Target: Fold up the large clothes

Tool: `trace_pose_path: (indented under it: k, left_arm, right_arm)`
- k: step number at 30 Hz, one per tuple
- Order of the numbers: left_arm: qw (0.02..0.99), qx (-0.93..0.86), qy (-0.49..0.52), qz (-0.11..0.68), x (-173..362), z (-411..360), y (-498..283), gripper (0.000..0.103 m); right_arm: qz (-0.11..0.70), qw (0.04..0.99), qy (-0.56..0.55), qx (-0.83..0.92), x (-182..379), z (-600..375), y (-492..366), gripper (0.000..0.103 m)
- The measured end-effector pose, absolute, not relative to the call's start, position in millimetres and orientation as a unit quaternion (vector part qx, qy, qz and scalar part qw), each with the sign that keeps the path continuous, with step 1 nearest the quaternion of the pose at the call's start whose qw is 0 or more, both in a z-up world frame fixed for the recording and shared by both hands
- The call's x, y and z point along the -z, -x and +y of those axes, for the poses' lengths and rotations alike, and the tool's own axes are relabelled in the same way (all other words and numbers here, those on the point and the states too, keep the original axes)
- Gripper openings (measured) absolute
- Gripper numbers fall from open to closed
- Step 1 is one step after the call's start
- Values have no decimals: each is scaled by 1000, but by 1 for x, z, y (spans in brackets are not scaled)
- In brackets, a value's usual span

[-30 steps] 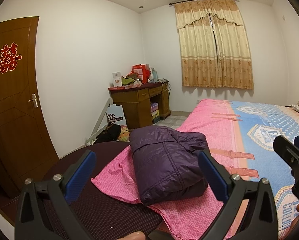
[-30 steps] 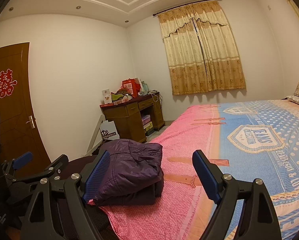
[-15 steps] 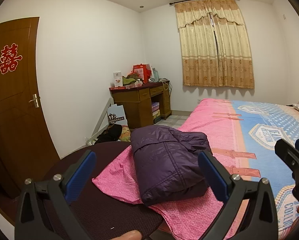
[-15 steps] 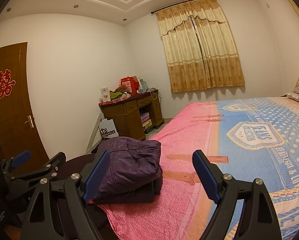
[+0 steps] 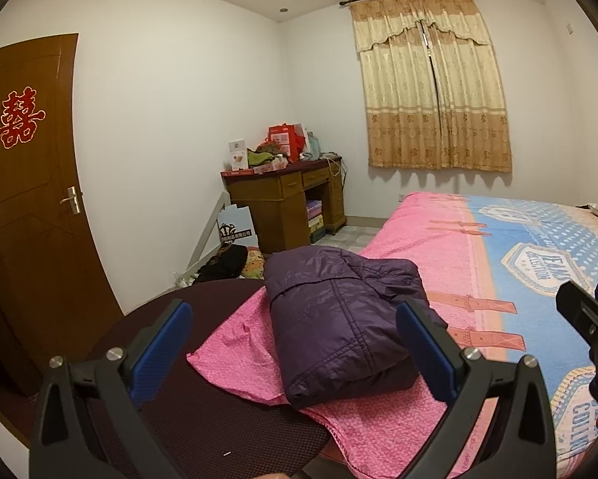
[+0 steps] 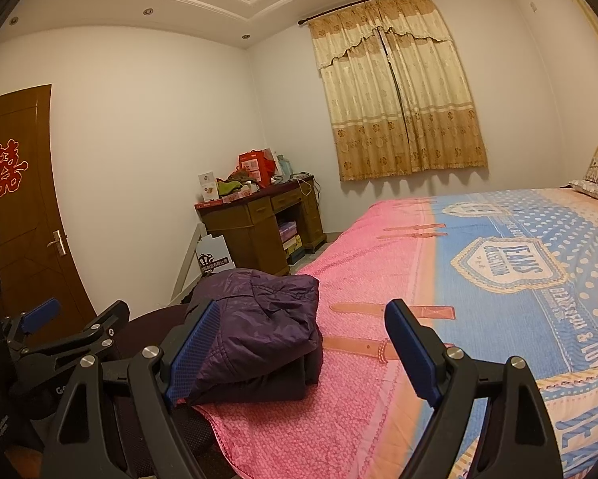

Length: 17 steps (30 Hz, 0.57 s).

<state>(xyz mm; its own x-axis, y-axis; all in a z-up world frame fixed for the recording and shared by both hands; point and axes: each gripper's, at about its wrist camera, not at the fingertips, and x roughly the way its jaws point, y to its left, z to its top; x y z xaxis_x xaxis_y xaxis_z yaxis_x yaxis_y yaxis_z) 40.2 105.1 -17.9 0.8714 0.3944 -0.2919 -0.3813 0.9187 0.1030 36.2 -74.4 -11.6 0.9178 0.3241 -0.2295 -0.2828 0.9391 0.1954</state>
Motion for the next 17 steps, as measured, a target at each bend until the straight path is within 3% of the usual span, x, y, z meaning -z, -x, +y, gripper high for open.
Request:
trace_pose_path:
  k: [17]
  left_arm:
    - [966,-185,-5,181,24,110,-48,103]
  right_arm:
    - [141,974,-84,-153,15,-79,-39,85]
